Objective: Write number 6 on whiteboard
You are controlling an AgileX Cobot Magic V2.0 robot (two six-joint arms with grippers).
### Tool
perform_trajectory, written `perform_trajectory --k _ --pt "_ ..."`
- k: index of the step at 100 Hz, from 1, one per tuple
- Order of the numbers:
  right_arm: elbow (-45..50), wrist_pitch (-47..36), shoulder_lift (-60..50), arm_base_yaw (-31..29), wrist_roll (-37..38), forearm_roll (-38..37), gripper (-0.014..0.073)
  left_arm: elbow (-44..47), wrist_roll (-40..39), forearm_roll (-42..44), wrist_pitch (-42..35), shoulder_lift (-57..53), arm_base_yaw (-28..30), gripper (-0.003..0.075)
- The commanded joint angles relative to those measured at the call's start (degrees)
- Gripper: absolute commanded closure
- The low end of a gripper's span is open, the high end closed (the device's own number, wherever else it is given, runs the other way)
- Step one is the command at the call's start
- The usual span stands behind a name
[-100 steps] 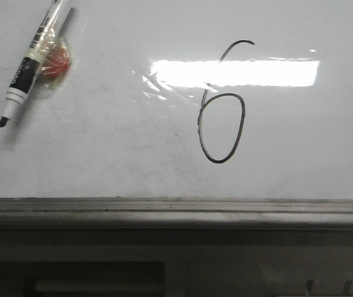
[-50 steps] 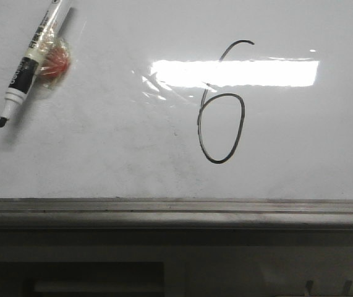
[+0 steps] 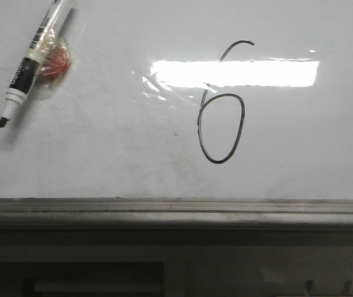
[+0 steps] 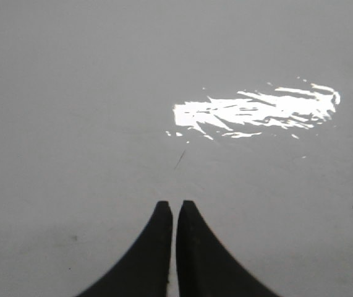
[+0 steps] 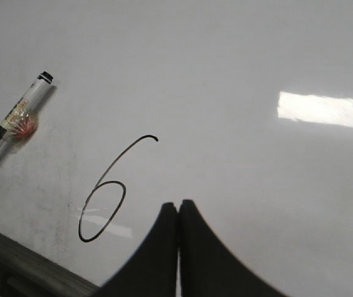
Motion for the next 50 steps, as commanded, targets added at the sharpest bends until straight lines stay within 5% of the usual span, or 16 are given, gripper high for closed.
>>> perform_trajectory --k 1,50 --pt "-1.39 -2.22 -0.64 -0.22 -0.5 2.2 0.0647 2.89 -0.98 1.96 -3.12 -1.89 0.44 0.074" --pt "-1.39 -2.27 -0.64 -0.22 -0.5 2.2 0.0647 2.89 -0.98 2.84 -2.18 -1.89 0.34 0.0741"
